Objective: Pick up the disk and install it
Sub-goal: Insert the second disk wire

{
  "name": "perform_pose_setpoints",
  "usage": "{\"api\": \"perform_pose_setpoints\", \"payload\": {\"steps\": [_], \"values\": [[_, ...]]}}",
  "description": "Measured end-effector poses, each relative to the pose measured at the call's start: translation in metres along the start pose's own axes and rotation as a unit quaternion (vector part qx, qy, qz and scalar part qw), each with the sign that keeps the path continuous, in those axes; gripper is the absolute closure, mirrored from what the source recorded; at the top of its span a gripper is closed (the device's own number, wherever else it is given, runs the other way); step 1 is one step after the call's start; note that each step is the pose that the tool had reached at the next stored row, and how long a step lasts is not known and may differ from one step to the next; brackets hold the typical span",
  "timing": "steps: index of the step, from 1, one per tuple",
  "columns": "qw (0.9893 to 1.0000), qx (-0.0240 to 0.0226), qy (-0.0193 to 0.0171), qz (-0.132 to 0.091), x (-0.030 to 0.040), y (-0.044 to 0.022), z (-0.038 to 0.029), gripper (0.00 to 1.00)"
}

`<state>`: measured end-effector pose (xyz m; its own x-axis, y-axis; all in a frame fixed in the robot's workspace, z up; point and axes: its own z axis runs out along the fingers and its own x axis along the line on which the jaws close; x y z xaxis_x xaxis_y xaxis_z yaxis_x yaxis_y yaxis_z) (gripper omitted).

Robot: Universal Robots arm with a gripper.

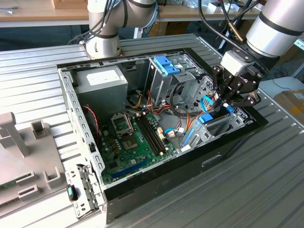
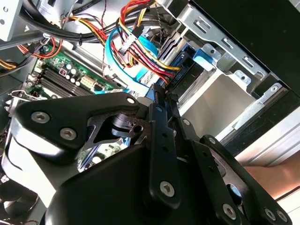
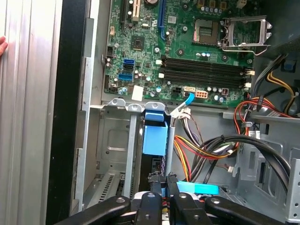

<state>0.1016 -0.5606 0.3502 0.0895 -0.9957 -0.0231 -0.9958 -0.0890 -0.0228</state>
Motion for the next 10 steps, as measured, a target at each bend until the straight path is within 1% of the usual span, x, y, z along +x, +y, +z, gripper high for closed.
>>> {"api": "perform_pose_setpoints", "payload": {"steps": [7, 8, 9, 10], "values": [[1.0, 0.0, 0.0001, 0.003, 0.0015, -0.0014, 0.0008, 0.84], [1.0, 0.0002, 0.0004, 0.009, 0.0019, -0.0015, 0.0012, 0.84], [0.9998, 0.0004, 0.0008, 0.018, 0.0024, -0.0014, 0.0029, 0.84], [0.9998, 0.0005, 0.0008, 0.021, 0.003, -0.0013, 0.0052, 0.84]]}}
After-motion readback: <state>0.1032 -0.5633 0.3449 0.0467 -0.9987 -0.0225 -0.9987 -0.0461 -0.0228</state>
